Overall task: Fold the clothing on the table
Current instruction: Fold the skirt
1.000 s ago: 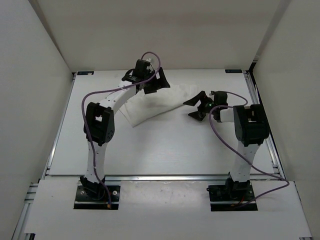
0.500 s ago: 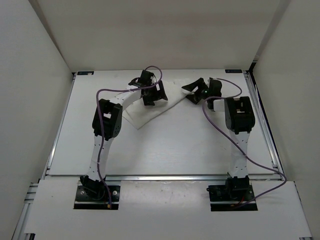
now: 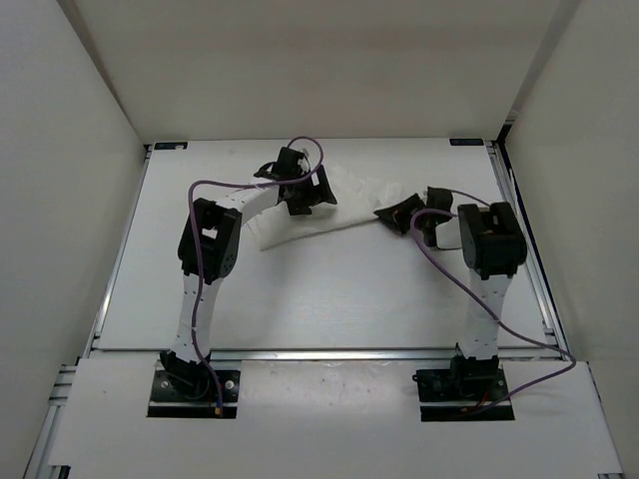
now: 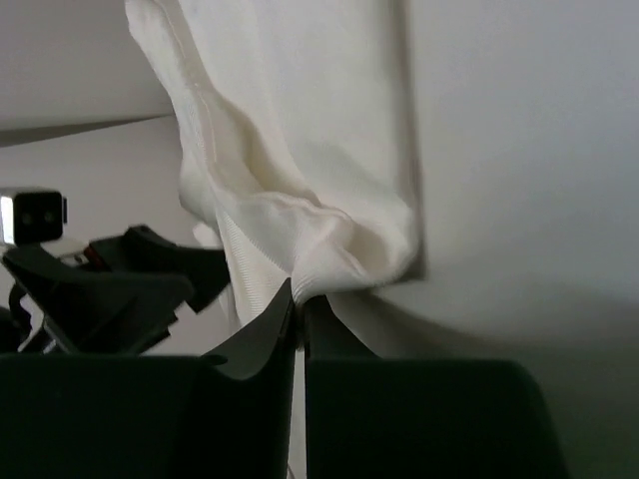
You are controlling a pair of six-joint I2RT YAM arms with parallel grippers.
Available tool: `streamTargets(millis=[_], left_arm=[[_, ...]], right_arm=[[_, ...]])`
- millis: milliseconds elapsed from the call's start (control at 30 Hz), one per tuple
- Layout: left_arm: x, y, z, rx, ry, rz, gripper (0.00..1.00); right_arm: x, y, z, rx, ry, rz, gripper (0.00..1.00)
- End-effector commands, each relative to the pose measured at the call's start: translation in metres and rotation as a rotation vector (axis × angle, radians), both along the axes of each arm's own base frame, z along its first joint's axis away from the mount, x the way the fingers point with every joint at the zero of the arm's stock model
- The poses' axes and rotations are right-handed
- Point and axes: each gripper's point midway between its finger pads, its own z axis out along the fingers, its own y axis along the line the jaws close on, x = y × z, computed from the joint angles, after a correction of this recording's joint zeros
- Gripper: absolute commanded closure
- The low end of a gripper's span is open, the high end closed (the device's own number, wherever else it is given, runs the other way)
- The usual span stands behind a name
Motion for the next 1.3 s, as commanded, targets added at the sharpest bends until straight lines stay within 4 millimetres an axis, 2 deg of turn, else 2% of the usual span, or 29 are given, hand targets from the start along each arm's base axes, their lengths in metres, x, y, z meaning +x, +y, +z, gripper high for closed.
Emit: streamTargets(millis=[0,33,67,100,133,167,233,267,300,333,367,400,433,533,600,633,733,767,800,900,1000,1033,1067,1100,1133,1167,1200,1233,1267], left_arm=[[-0.043,-0.006,-0.012,-0.003,0.077,-0.029,0.02],[-0.054,-0.001,-0.024,0.007,0.108,-0.018,0.01],[-0.053,0.002,-0.018,-0.012,0.095,-0.003,0.01],[-0.059,0.003,-0.016,-0.019,0.091,-0.002,0.02],[-0.069,0.007,-0.024,-0.015,0.113,0.003,0.01],[-0.070,0.006,-0.016,-0.027,0.095,-0.002,0.01],[-0.085,0.012,-0.014,-0.030,0.104,-0.005,0.01],[-0.087,0.013,-0.013,-0.025,0.090,-0.005,0.01],[-0.092,0.016,-0.010,-0.023,0.076,-0.012,0.02],[-0.100,0.016,-0.008,-0.026,0.076,-0.011,0.01],[-0.108,0.021,-0.015,-0.016,0.096,-0.006,0.01],[-0.106,0.020,-0.005,-0.030,0.064,-0.004,0.01],[-0.109,0.024,-0.004,-0.035,0.065,0.003,0.01],[-0.115,0.020,0.003,-0.053,0.052,-0.014,0.01],[-0.117,0.019,0.006,-0.057,0.043,-0.022,0.01],[-0.118,0.017,0.009,-0.067,0.037,-0.032,0.01],[-0.116,0.015,0.017,-0.081,0.024,-0.032,0.01],[-0.117,0.013,0.019,-0.082,0.020,-0.040,0.01],[-0.117,0.013,0.019,-0.081,0.022,-0.042,0.01],[-0.121,0.012,0.013,-0.069,0.039,-0.069,0.01],[-0.126,0.016,0.005,-0.045,0.059,-0.080,0.02],[-0.126,0.017,0.005,-0.044,0.060,-0.084,0.01],[-0.127,0.017,0.003,-0.040,0.065,-0.088,0.01],[-0.128,0.017,0.002,-0.035,0.067,-0.100,0.01],[-0.128,0.017,0.003,-0.031,0.067,-0.101,0.02],[-0.129,0.018,0.000,-0.020,0.072,-0.105,0.01],[-0.131,0.017,-0.002,-0.018,0.074,-0.113,0.02],[-0.131,0.017,-0.006,-0.017,0.080,-0.111,0.01],[-0.128,0.016,-0.002,-0.027,0.070,-0.108,0.01]], right_arm=[[-0.039,-0.013,0.042,-0.052,-0.088,-0.013,1.00],[-0.061,-0.018,0.042,-0.077,-0.068,-0.021,1.00],[-0.079,-0.020,0.044,-0.088,-0.063,-0.021,1.00],[-0.089,-0.024,0.042,-0.078,-0.047,-0.023,0.93],[-0.103,-0.027,0.043,-0.069,-0.045,-0.031,0.73],[-0.118,-0.032,0.041,-0.062,-0.029,-0.044,0.65],[-0.134,-0.038,0.040,-0.075,-0.014,-0.066,0.55],[-0.140,-0.042,0.041,-0.096,-0.023,-0.086,0.49],[-0.151,-0.042,0.032,-0.114,0.013,-0.093,0.43],[-0.153,-0.040,0.039,-0.114,-0.010,-0.099,0.31],[-0.158,-0.043,0.038,-0.118,-0.009,-0.124,0.17],[-0.166,-0.036,0.036,-0.116,0.008,-0.120,0.11],[-0.171,-0.030,0.036,-0.116,0.009,-0.108,0.01],[-0.184,-0.023,0.023,-0.158,0.065,-0.122,0.01],[-0.183,-0.026,0.011,-0.203,0.100,-0.162,0.01],[-0.180,-0.024,0.013,-0.199,0.091,-0.178,0.01],[-0.178,-0.014,-0.002,-0.186,0.116,-0.192,0.00],[-0.174,-0.007,0.004,-0.171,0.087,-0.192,0.01],[-0.171,-0.008,-0.006,-0.181,0.108,-0.217,0.01],[-0.151,0.010,-0.009,-0.153,0.081,-0.225,0.01],[-0.133,0.016,-0.013,-0.115,0.061,-0.256,0.01],[-0.129,0.015,-0.013,-0.108,0.045,-0.266,0.12],[-0.126,0.014,-0.011,-0.092,0.022,-0.273,0.18],[-0.124,0.009,-0.008,-0.073,-0.010,-0.279,0.34],[-0.124,0.006,-0.008,-0.066,-0.019,-0.278,0.68],[-0.127,0.001,-0.006,-0.041,-0.029,-0.281,0.86],[-0.122,-0.005,0.000,-0.027,-0.050,-0.301,1.00],[-0.127,-0.014,-0.002,-0.041,-0.048,-0.310,1.00],[-0.130,-0.016,0.005,-0.050,-0.072,-0.296,1.00]])
